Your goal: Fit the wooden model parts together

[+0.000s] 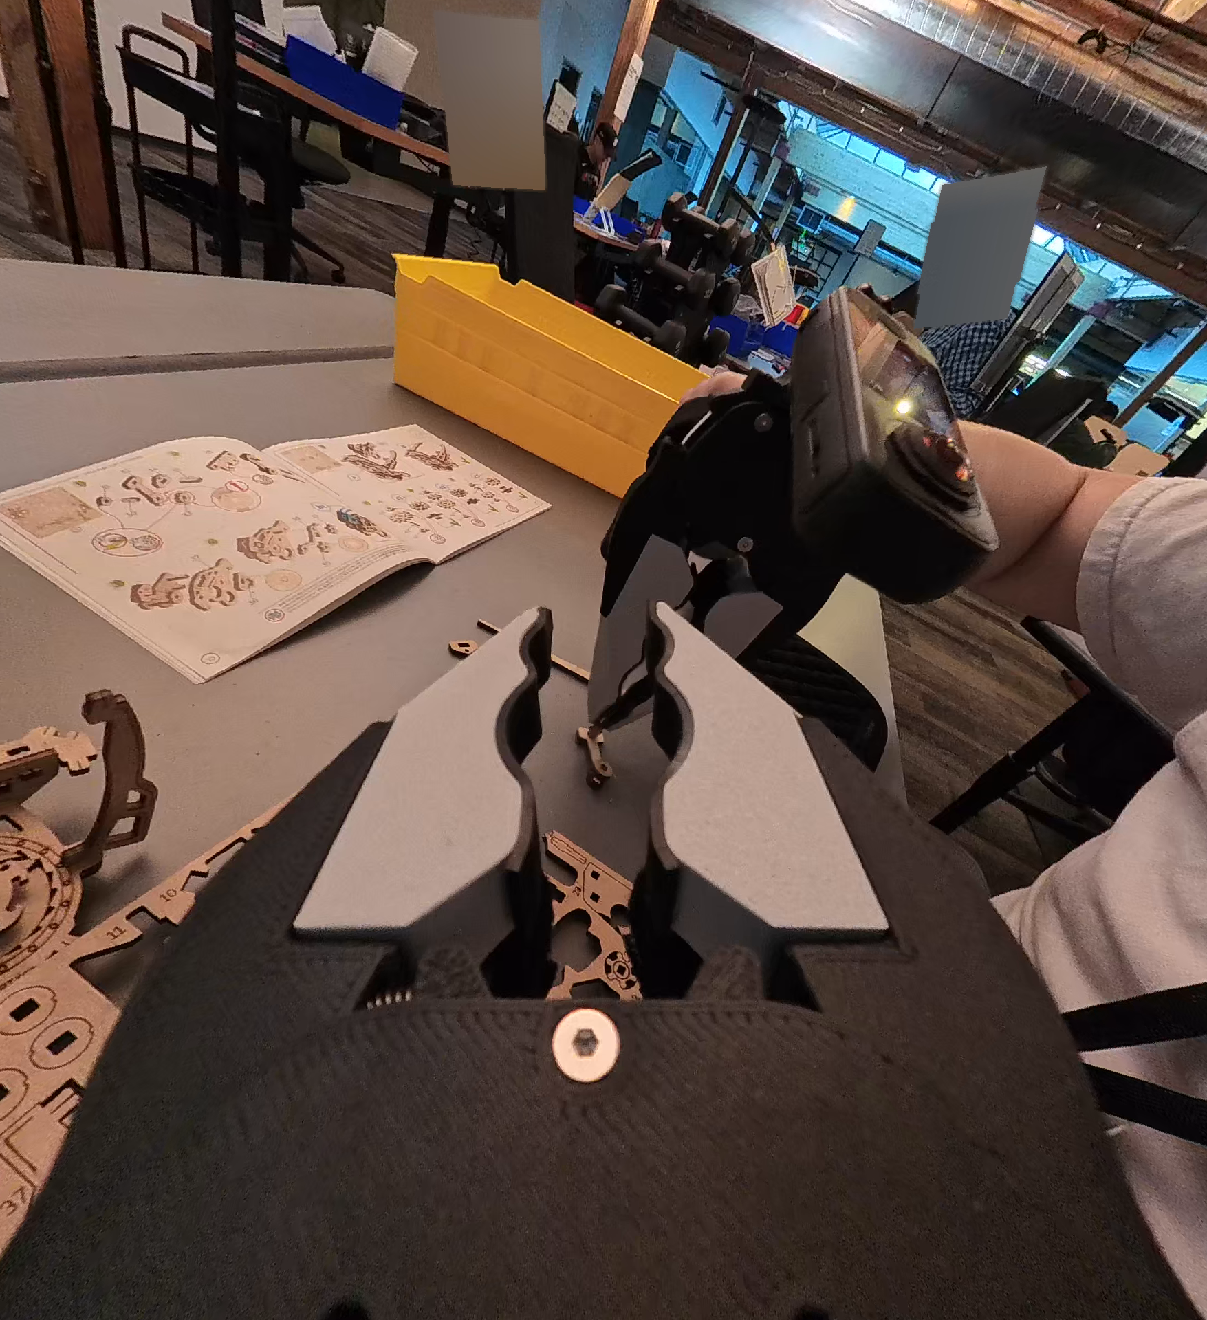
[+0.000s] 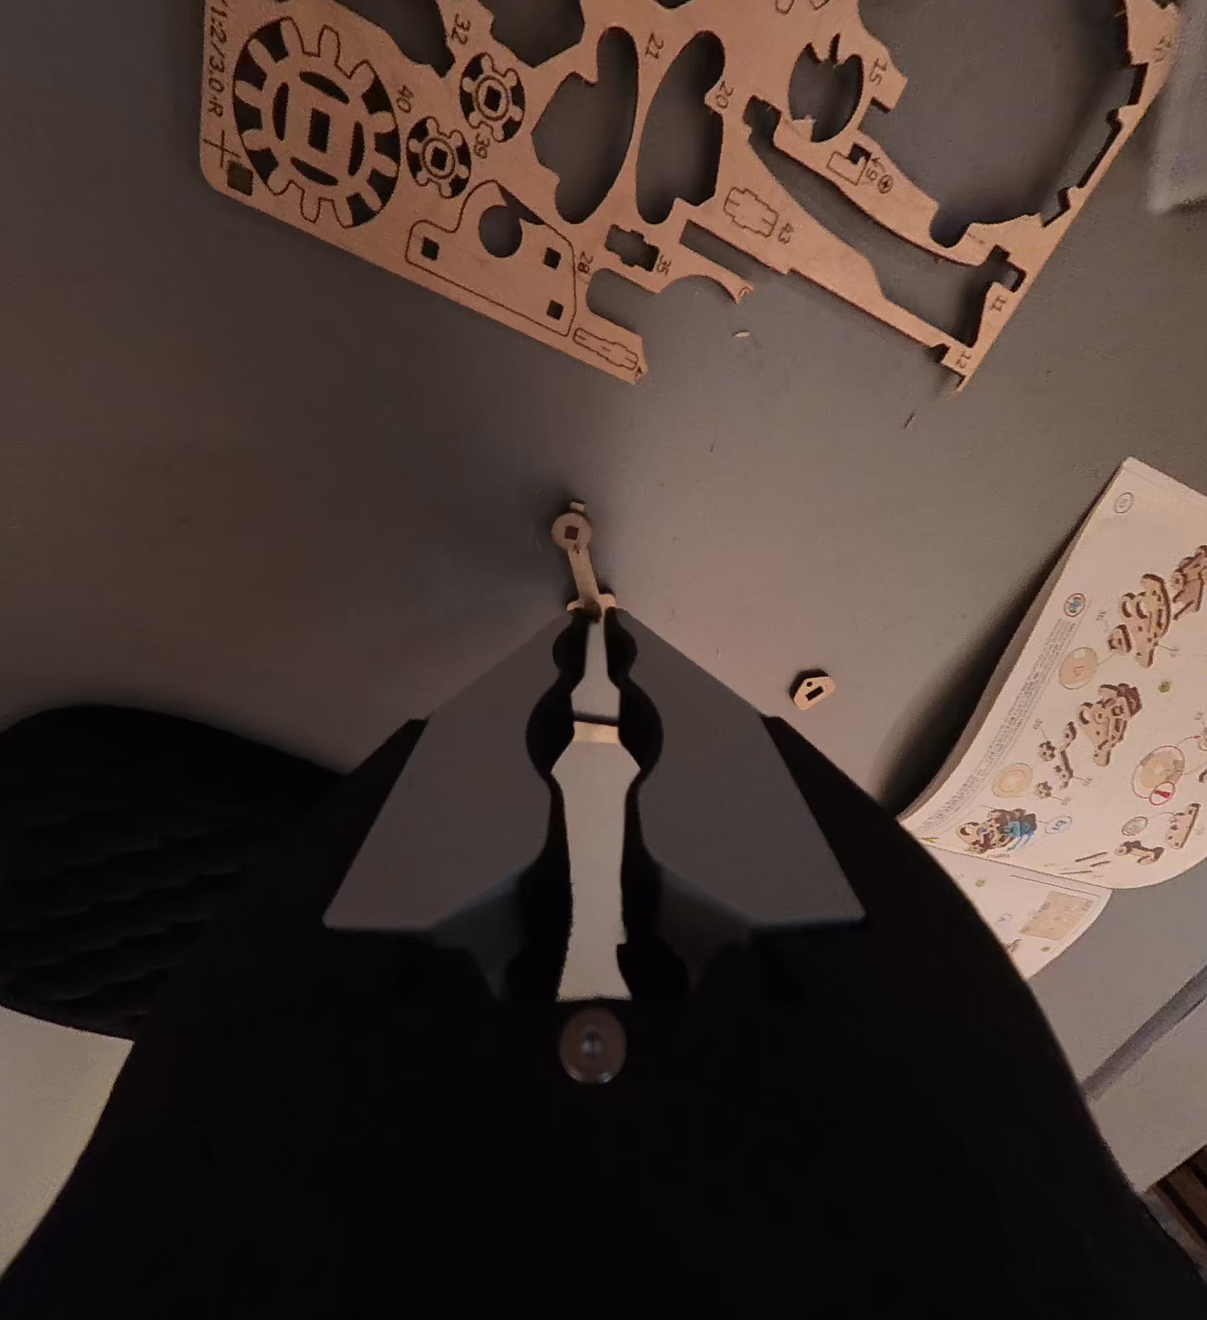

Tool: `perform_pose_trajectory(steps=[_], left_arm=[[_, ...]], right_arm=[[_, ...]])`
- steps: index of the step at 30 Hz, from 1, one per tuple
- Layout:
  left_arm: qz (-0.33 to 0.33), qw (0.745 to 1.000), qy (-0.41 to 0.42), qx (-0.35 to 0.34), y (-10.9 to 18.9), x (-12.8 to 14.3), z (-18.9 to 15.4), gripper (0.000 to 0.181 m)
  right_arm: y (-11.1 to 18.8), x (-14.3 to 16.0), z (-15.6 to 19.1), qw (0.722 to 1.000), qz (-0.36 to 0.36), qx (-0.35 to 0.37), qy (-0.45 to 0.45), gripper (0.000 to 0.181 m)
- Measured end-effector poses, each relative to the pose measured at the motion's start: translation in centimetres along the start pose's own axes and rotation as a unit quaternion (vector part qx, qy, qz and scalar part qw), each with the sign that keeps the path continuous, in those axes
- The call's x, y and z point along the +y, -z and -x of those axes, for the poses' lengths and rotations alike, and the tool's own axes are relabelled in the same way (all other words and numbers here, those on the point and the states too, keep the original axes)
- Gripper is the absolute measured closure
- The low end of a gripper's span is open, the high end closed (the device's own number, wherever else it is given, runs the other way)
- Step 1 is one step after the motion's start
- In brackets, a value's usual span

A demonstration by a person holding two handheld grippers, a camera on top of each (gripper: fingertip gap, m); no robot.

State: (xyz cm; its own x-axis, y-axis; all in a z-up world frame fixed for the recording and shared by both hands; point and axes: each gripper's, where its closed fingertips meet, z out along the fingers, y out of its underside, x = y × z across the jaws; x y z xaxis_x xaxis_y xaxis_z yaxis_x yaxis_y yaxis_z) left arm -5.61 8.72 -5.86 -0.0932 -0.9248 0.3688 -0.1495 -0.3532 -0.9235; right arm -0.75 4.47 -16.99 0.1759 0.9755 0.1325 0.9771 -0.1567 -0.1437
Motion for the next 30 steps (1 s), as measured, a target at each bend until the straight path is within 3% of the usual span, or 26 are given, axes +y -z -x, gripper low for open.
perform_pose_trajectory(steps=[26, 30], left_arm=[[-0.003, 1.000, 0.012, 0.007, 0.06, -0.02, -0.04, 0.157], [-0.001, 1.000, 0.010, 0.006, 0.00, 0.05, -0.03, 0.157]], right_arm=[[0.27, 0.12, 0.45, 0.999, -0.016, -0.031, 0.000, 0.181], [0.61, -0.37, 0.15, 0.999, -0.034, -0.016, 0.020, 0.174]])
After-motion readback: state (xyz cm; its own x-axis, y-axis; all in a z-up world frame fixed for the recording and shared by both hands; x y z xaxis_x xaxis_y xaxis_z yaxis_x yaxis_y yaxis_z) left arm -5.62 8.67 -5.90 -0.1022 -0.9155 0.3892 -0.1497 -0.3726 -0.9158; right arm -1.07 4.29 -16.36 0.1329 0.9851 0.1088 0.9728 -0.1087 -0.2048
